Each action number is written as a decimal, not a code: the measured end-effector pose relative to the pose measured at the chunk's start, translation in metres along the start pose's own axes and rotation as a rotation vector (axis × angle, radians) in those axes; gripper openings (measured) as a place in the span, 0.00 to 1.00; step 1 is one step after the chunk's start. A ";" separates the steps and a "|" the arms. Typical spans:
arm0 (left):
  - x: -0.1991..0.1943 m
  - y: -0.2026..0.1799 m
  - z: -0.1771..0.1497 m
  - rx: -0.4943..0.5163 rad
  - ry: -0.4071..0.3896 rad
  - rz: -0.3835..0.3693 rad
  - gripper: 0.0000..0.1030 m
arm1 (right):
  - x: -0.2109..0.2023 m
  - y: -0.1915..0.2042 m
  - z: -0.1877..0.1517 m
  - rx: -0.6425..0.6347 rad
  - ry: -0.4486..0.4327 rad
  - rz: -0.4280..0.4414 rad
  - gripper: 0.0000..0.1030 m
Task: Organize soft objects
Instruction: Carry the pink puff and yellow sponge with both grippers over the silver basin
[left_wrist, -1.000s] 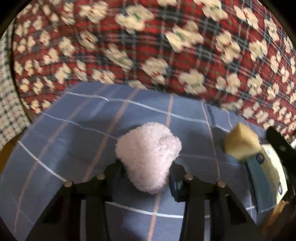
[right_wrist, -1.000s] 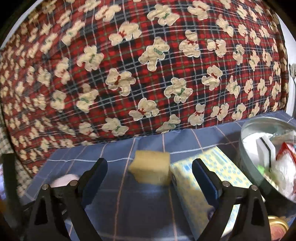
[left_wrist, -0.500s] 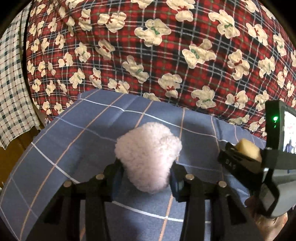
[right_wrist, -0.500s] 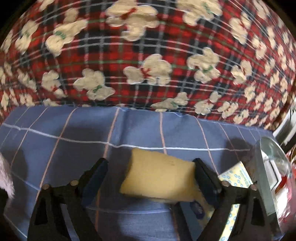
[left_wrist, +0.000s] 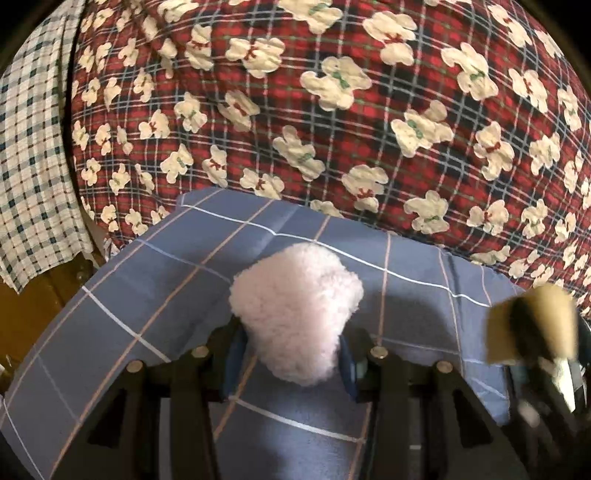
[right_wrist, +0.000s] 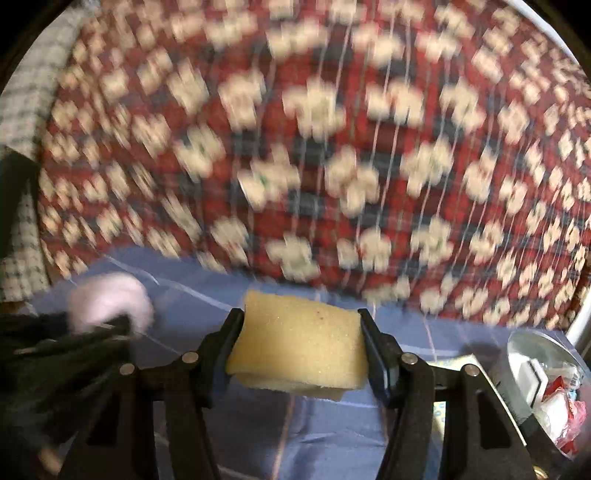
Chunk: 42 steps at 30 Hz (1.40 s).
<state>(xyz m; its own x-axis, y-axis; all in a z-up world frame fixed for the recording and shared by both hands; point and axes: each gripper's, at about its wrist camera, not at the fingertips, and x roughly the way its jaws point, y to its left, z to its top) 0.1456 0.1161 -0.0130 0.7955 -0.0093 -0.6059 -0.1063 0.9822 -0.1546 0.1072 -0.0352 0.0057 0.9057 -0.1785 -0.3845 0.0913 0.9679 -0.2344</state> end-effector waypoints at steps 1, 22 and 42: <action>0.000 0.000 0.000 0.000 -0.004 -0.003 0.42 | -0.018 0.000 -0.002 0.007 -0.072 0.020 0.61; -0.043 -0.048 -0.027 0.124 -0.175 -0.088 0.42 | -0.103 -0.051 -0.038 0.031 -0.276 0.021 0.61; -0.072 -0.073 -0.057 0.112 -0.171 -0.053 0.42 | -0.109 -0.079 -0.050 0.074 -0.230 0.083 0.62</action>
<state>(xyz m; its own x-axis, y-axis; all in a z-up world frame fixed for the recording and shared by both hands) 0.0618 0.0345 -0.0029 0.8890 -0.0394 -0.4562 -0.0017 0.9960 -0.0893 -0.0200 -0.1013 0.0213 0.9809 -0.0607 -0.1846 0.0347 0.9894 -0.1411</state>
